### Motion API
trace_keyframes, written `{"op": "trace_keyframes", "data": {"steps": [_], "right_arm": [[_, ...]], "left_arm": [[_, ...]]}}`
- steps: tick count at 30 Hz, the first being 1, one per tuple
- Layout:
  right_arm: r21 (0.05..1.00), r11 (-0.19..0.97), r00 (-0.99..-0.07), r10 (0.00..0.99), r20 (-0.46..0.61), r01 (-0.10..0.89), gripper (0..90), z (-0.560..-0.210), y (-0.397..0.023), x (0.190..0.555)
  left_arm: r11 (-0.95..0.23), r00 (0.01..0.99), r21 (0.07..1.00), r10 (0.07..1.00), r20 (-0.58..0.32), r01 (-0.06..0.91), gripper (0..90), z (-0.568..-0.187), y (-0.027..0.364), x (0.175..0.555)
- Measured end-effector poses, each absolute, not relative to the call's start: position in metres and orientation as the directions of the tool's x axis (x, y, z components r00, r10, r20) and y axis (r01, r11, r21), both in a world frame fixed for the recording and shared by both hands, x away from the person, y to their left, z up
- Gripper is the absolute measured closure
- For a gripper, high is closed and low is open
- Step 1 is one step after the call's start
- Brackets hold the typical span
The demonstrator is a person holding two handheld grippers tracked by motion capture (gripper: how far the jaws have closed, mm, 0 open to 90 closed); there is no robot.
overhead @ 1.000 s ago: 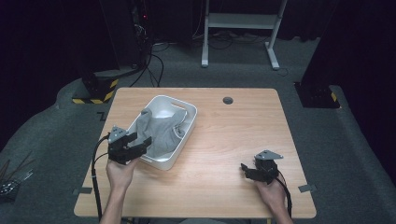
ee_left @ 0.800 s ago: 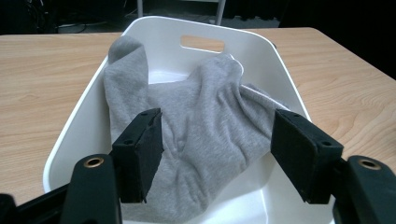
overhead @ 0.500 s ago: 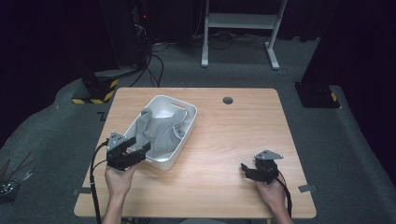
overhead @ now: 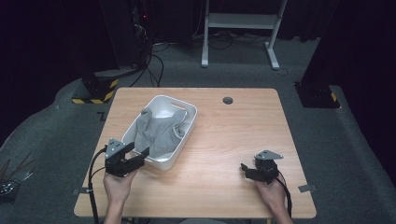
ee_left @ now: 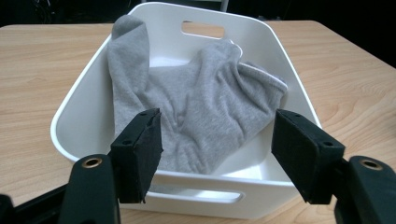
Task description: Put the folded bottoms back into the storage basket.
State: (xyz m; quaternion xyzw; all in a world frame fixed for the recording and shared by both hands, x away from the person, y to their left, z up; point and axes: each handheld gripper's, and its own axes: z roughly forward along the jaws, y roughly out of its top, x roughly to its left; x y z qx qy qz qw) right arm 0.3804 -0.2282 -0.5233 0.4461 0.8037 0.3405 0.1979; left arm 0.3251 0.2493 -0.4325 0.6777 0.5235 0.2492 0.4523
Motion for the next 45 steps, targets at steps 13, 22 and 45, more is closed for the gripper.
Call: {"op": "trace_keyframes", "data": {"steps": [13, 22, 45], "right_arm": [[0.724, 0.370, -0.524, 0.852, -0.014, 0.582, 29.4, -0.523, -0.228, 0.380], [0.724, 0.370, -0.524, 0.852, -0.014, 0.582, 29.3, -0.523, -0.228, 0.380], [0.724, 0.370, -0.524, 0.852, -0.014, 0.583, 29.3, -0.523, -0.228, 0.380]], "left_arm": [[-0.042, 0.317, 0.869, 0.939, -0.135, 0.493, 33.1, -0.443, 0.253, 0.317], [-0.059, 0.300, 0.855, 0.947, -0.116, 0.515, 32.9, -0.456, 0.254, 0.314], [-0.080, 0.277, 0.825, 0.956, -0.095, 0.560, 32.5, -0.482, 0.260, 0.316]]}}
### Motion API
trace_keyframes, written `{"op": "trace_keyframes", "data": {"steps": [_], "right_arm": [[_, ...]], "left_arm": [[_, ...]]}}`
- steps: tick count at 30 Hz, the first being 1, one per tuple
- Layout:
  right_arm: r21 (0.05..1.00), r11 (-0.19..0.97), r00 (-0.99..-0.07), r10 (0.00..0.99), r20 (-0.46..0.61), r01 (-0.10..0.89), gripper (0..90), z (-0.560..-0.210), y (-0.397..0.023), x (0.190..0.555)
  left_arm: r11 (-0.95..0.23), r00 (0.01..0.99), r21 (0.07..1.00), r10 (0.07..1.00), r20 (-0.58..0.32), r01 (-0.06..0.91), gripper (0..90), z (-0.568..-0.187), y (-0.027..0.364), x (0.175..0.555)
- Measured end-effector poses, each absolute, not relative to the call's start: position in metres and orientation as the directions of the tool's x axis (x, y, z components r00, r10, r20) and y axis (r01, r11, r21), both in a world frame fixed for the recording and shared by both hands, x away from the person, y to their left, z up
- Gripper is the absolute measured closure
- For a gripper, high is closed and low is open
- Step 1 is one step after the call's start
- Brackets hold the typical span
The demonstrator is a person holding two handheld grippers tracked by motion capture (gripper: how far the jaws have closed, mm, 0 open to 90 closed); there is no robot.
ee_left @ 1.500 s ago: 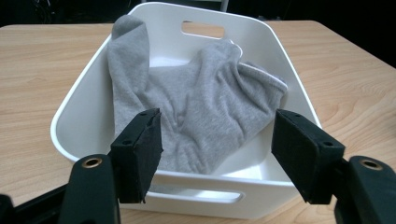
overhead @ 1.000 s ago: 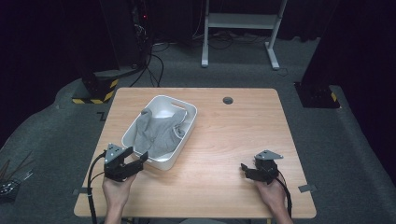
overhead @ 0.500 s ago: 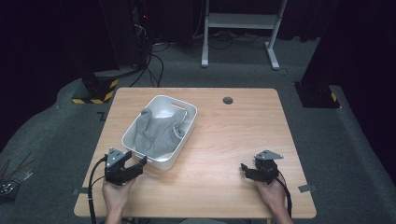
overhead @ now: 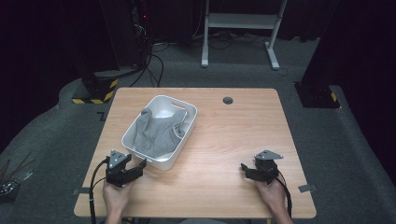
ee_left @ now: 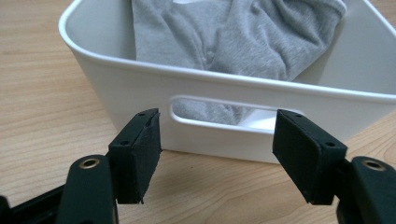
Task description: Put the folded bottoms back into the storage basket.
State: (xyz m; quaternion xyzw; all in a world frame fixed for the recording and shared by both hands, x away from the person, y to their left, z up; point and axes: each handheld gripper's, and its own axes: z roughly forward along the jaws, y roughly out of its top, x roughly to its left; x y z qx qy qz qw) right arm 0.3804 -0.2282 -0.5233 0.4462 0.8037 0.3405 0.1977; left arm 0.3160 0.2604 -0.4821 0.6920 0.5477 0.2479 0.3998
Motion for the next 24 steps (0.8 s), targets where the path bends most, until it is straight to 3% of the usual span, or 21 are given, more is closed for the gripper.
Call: {"op": "trace_keyframes", "data": {"steps": [24], "right_arm": [[0.724, 0.370, -0.524, 0.852, -0.014, 0.582, 29.3, -0.523, -0.228, 0.380]], "left_arm": [[-0.081, 0.225, 0.788, 0.972, -0.075, 0.611, 32.1, -0.506, 0.270, 0.322]]}}
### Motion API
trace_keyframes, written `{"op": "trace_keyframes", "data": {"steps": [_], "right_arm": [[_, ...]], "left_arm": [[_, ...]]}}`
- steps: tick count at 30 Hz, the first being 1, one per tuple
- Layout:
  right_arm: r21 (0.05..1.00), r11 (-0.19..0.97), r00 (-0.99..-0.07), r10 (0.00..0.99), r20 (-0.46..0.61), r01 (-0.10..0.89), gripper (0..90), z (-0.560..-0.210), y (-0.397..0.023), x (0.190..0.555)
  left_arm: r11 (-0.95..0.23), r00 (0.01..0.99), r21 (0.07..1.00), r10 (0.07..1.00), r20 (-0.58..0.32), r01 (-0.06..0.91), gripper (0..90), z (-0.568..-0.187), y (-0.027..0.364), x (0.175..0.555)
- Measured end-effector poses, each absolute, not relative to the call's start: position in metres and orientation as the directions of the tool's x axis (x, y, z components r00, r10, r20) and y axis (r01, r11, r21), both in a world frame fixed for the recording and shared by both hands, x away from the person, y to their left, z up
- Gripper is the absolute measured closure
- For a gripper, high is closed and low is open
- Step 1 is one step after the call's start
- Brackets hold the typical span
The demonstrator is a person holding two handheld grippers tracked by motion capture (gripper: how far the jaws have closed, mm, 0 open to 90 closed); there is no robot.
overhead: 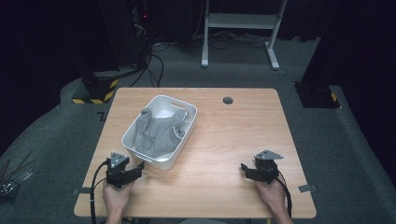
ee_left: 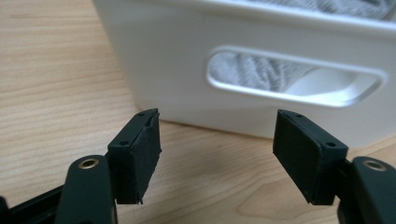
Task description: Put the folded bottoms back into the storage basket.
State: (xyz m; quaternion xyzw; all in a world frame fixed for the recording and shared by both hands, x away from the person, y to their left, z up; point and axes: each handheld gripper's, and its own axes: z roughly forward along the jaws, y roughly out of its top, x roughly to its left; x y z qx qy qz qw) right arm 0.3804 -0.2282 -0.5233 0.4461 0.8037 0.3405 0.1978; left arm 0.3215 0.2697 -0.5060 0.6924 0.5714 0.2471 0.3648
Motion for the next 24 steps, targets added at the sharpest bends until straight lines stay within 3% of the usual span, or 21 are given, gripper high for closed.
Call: {"op": "trace_keyframes", "data": {"steps": [10, 24], "right_arm": [[0.724, 0.370, -0.523, 0.852, -0.014, 0.583, 29.3, -0.523, -0.228, 0.380], [0.724, 0.370, -0.524, 0.852, -0.014, 0.583, 29.3, -0.523, -0.228, 0.380]], "left_arm": [[-0.123, 0.175, 0.743, 0.985, 0.008, 0.658, 32.0, -0.520, 0.274, 0.325], [-0.104, 0.160, 0.747, 0.987, -0.003, 0.657, 28.3, -0.528, 0.278, 0.327]]}}
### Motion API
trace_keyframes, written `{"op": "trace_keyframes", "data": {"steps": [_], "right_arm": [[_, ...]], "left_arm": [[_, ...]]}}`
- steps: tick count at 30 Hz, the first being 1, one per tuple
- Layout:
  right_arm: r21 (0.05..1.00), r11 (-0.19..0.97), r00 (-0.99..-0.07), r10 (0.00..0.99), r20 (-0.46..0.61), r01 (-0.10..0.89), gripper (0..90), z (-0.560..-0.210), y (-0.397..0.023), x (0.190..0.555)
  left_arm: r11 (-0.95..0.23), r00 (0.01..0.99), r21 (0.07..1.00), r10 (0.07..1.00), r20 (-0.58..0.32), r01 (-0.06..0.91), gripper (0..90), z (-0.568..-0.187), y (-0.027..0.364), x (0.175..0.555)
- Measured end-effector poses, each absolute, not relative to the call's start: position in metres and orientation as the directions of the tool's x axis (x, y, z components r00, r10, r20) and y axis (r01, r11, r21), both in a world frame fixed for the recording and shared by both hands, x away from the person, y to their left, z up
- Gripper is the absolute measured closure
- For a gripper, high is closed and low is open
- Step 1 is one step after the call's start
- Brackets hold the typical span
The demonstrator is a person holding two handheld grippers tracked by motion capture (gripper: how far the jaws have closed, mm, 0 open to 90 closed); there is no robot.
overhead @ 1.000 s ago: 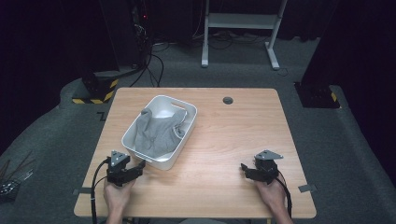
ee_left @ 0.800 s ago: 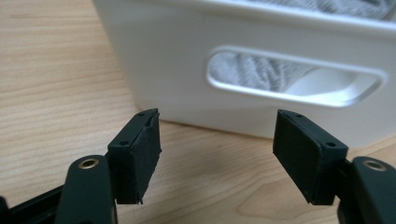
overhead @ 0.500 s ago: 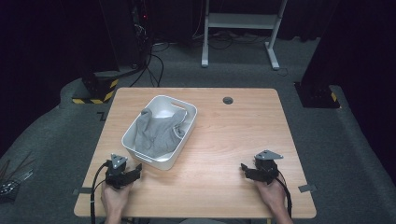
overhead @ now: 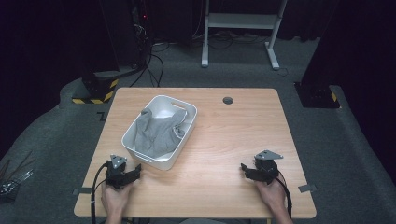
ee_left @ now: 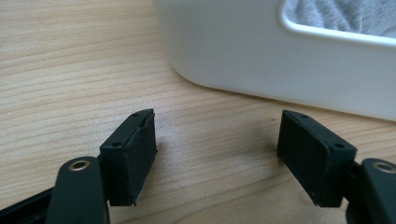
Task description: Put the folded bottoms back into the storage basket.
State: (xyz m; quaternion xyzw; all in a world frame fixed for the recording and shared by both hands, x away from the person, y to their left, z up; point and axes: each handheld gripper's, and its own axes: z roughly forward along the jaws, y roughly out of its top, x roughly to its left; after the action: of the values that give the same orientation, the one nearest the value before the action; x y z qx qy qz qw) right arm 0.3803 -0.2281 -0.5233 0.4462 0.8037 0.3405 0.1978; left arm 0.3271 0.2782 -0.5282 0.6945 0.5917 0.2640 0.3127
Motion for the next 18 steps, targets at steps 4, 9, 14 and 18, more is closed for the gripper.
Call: {"op": "trace_keyframes", "data": {"steps": [4, 9, 14, 18], "right_arm": [[0.724, 0.370, -0.524, 0.852, -0.014, 0.582, 29.3, -0.5233, -0.2281, 0.3803], [0.724, 0.370, -0.523, 0.852, -0.014, 0.583, 29.4, -0.5233, -0.2281, 0.3803], [0.724, 0.368, -0.521, 0.853, -0.014, 0.584, 29.3, -0.5233, -0.2282, 0.3803], [0.724, 0.367, -0.520, 0.854, -0.013, 0.584, 29.4, -0.5233, -0.2282, 0.3803]], "left_arm": [[-0.102, 0.156, 0.748, 0.988, -0.002, 0.656, 28.0, -0.5284, 0.2777, 0.3274], [-0.100, 0.150, 0.747, 0.989, 0.001, 0.657, 27.5, -0.5284, 0.2779, 0.3274], [-0.099, 0.148, 0.747, 0.989, 0.001, 0.657, 27.3, -0.5284, 0.2777, 0.3273], [-0.099, 0.148, 0.747, 0.989, 0.000, 0.657, 27.3, -0.5284, 0.2778, 0.3273]]}}
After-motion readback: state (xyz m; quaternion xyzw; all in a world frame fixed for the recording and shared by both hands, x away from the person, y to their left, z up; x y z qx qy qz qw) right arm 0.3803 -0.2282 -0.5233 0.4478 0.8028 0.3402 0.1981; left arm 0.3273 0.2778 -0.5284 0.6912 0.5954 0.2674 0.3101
